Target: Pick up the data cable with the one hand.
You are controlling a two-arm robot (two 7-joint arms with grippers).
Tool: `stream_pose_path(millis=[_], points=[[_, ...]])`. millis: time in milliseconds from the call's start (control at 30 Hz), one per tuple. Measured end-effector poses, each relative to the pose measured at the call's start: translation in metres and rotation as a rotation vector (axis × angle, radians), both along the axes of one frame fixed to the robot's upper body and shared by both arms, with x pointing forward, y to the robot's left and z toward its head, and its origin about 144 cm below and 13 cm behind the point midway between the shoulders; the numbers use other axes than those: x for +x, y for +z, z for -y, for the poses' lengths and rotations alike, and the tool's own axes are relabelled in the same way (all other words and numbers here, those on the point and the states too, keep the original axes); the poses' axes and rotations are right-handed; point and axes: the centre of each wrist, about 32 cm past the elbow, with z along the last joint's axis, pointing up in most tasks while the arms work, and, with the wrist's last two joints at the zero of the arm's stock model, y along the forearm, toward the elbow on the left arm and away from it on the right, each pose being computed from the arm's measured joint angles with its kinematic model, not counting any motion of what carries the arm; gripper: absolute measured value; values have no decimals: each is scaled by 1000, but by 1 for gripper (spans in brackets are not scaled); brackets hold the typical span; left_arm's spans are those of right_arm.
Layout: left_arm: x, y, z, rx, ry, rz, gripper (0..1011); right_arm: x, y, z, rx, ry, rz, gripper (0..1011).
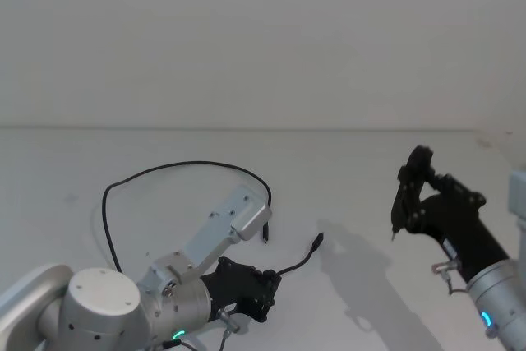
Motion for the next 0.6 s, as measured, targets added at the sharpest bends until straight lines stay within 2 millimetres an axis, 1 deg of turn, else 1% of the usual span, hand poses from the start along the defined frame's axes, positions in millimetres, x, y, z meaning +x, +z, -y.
stream_pose_path(millis=[67, 167, 267, 500, 600], points=[[-1, 0, -3, -1, -17, 21, 41, 1, 4, 2, 0, 2, 15, 279], [-1, 0, -7, -5, -44, 49, 41, 3, 17, 7, 4, 18, 58, 279], [-2, 0, -11, -8, -70, 75, 41, 5, 25, 11, 6, 34, 79, 279], [-2, 2, -30, -20, -150, 169, 41, 10, 49, 23, 16, 101, 125, 279], [-1, 4, -38, -28, -176, 201, 41, 12, 55, 26, 18, 119, 132, 279]])
